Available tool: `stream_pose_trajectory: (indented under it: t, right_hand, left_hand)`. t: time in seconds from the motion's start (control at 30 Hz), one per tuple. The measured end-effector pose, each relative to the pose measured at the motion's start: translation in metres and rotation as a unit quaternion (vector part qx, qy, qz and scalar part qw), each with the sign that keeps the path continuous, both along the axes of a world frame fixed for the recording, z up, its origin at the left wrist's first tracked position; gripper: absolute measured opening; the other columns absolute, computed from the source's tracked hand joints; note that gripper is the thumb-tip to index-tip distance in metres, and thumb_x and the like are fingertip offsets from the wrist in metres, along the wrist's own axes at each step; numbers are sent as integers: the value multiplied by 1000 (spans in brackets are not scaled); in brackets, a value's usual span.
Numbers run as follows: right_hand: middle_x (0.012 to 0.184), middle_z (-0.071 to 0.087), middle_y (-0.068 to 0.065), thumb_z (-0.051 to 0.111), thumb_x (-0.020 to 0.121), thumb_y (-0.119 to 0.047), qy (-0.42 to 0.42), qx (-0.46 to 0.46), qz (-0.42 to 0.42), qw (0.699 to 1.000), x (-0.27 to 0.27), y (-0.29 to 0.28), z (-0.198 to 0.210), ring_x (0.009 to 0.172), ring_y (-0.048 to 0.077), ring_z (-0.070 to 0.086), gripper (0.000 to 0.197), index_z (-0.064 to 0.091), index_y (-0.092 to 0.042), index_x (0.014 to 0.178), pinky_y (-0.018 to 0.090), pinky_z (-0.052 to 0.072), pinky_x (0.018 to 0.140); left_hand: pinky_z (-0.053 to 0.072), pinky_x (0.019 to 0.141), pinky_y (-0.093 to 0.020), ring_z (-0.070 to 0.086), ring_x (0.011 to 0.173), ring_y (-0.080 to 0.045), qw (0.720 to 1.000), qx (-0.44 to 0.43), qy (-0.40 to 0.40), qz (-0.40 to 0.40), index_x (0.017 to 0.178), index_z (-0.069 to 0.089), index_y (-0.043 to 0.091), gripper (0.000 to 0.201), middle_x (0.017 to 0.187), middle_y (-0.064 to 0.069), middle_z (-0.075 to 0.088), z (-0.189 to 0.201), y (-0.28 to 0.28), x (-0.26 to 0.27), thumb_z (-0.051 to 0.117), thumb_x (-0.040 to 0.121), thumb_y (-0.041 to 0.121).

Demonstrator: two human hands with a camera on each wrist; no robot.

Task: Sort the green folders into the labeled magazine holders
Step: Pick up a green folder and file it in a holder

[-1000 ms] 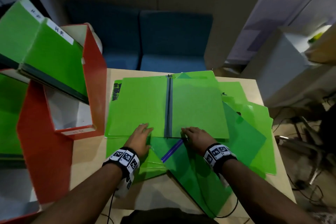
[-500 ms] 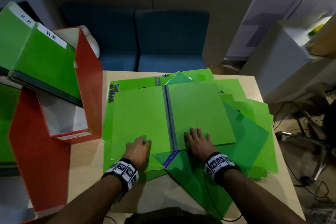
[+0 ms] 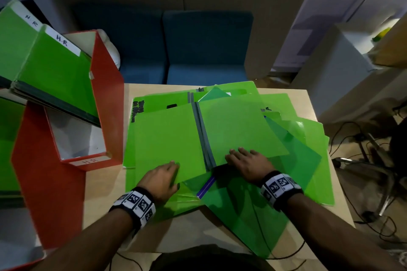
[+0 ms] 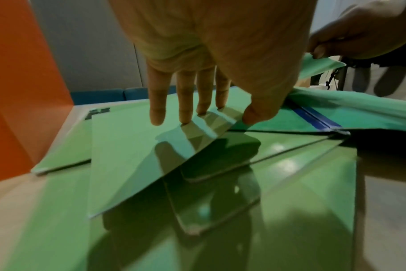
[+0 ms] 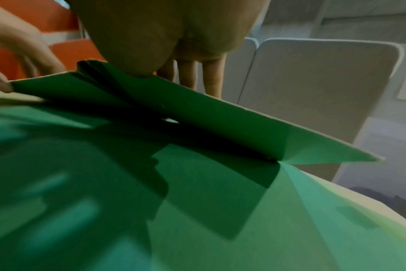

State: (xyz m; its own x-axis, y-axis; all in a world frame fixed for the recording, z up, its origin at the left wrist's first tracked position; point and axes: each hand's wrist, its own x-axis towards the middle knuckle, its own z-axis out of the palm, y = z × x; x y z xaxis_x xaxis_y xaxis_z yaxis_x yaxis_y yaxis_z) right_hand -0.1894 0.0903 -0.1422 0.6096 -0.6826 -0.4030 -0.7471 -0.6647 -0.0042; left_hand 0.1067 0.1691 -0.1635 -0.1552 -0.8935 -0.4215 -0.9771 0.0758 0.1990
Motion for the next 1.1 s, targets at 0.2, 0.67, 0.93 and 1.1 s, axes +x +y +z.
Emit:
stream_pose_trajectory:
  t: [0.2, 0.67, 0.93, 1.1]
  right_hand:
    - [91, 73, 6, 77, 74, -10, -245, -185, -17, 951, -4, -32, 46, 74, 25, 71, 35, 62, -19, 105, 39, 56, 68]
    - [66, 63, 8, 54, 92, -28, -339, -347, -33, 874, -7, -78, 158, 60, 30, 59, 19, 70, -18, 89, 33, 43, 52]
    - [92, 68, 6, 52, 93, -35, -381, -336, -52, 860, 8, -81, 159, 90, 29, 59, 26, 70, -17, 90, 37, 39, 85]
    - [136, 51, 13, 60, 90, -36, -393, -359, -152, 833, 25, -76, 153, 125, 35, 45, 21, 69, -23, 103, 45, 35, 102]
  left_hand:
    - [46, 99, -39, 58, 117, -20, 984, -154, 84, 7, 136, 51, 21, 47, 136, -2, 57, 61, -18, 17, 60, 90, 25]
    - [55, 62, -30, 69, 74, -17, 873, -474, 114, -21, 98, 73, 18, 15, 91, 0, 74, 198, -69, 59, 67, 90, 29]
    - [47, 71, -29, 68, 81, -23, 899, -424, 109, -15, 104, 72, 13, 16, 97, -5, 74, 191, -78, 67, 64, 91, 16]
    - [47, 76, -33, 64, 85, -22, 904, -410, 123, 12, 107, 71, 13, 17, 98, -6, 72, 189, -84, 67, 62, 93, 14]
